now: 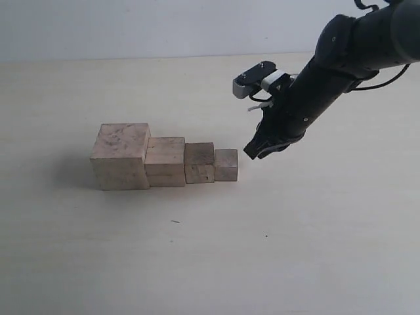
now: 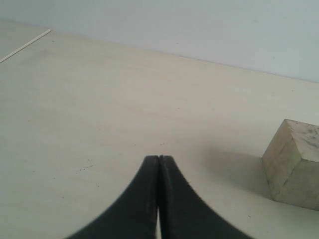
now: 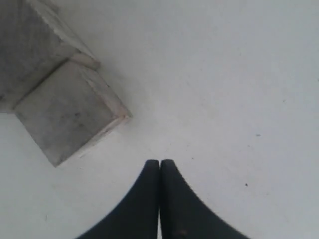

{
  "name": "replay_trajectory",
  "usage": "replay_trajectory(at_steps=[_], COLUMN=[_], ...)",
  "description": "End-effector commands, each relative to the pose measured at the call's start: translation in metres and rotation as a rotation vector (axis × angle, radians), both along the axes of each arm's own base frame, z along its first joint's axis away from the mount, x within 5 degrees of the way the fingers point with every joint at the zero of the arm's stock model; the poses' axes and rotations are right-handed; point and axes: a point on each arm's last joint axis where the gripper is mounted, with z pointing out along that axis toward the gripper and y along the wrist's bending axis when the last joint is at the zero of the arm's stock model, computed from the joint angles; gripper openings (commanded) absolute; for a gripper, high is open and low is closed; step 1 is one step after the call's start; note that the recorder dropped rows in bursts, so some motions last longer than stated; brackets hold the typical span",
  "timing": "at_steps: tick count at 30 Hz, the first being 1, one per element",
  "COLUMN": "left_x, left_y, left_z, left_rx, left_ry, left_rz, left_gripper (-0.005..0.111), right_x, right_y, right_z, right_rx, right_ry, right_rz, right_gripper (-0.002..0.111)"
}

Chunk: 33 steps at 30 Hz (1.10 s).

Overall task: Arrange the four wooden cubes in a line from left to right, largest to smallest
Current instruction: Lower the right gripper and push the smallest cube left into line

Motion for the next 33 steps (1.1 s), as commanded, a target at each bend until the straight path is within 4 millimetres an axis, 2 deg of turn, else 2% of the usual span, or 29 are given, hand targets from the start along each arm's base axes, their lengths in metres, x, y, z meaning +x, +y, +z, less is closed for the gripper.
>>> replay_trajectory(at_steps=[1,10,33], left_x=[0.000,0.000,0.000], left_y=[0.000,0.000,0.000], left_z=[0.000,0.000,0.000], left_rx=[-0.010,-0.010,-0.010], left_ry=[-0.009,-0.009,-0.009], left_rz=[-0.002,-0.002,-0.002], left_gripper=[0.000,0.000,0.000], right_x=[-0.001,-0.007,-0.005], right_y=[0.003,0.016,0.020], right_z=[-0.014,-0.028,-0.026], right_rx=[-0.011,-0.009,0.042], right_ry=[0.039,0.064,0.040], right_rz=[-0.021,-0.009,-0.001], right_gripper=[0.000,0.000,0.000])
